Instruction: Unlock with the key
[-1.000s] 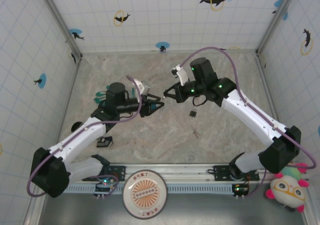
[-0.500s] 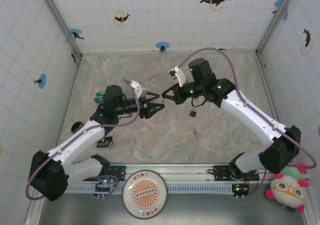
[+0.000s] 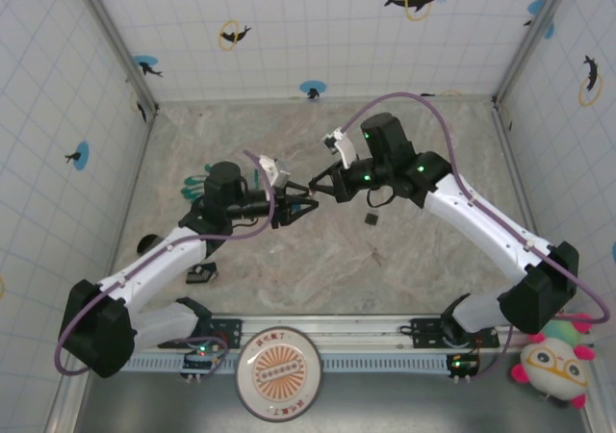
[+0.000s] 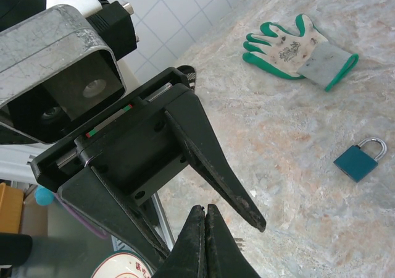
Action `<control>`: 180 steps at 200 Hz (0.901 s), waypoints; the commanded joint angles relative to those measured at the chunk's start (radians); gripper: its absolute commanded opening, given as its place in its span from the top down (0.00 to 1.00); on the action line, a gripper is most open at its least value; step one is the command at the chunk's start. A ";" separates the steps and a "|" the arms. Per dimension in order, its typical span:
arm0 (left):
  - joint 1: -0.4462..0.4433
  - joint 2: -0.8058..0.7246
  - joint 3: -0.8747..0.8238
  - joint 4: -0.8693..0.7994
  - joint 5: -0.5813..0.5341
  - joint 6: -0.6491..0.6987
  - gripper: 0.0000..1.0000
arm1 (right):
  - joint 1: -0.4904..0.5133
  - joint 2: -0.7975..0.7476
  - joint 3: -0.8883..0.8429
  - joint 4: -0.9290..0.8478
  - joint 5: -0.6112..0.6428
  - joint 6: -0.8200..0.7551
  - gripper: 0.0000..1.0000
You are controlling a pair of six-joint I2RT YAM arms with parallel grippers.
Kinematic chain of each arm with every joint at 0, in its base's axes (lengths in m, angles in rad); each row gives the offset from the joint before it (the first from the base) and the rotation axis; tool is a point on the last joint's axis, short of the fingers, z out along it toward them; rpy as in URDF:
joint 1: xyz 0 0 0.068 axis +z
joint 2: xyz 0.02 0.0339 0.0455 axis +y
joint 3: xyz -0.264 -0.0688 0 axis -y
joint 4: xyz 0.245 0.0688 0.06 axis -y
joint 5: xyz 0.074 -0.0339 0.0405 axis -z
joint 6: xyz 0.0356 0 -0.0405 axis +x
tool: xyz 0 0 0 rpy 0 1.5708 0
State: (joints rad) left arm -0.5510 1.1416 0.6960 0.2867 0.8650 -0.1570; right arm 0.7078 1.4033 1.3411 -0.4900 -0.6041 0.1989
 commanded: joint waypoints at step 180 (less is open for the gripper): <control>-0.019 0.001 0.054 -0.074 0.028 -0.007 0.85 | -0.021 -0.045 -0.031 0.046 -0.011 0.005 1.00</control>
State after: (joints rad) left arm -0.5640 1.1564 0.7116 0.2512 0.8822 -0.1802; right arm 0.6872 1.3952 1.3277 -0.4675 -0.6067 0.2066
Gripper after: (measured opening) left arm 0.150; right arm 0.048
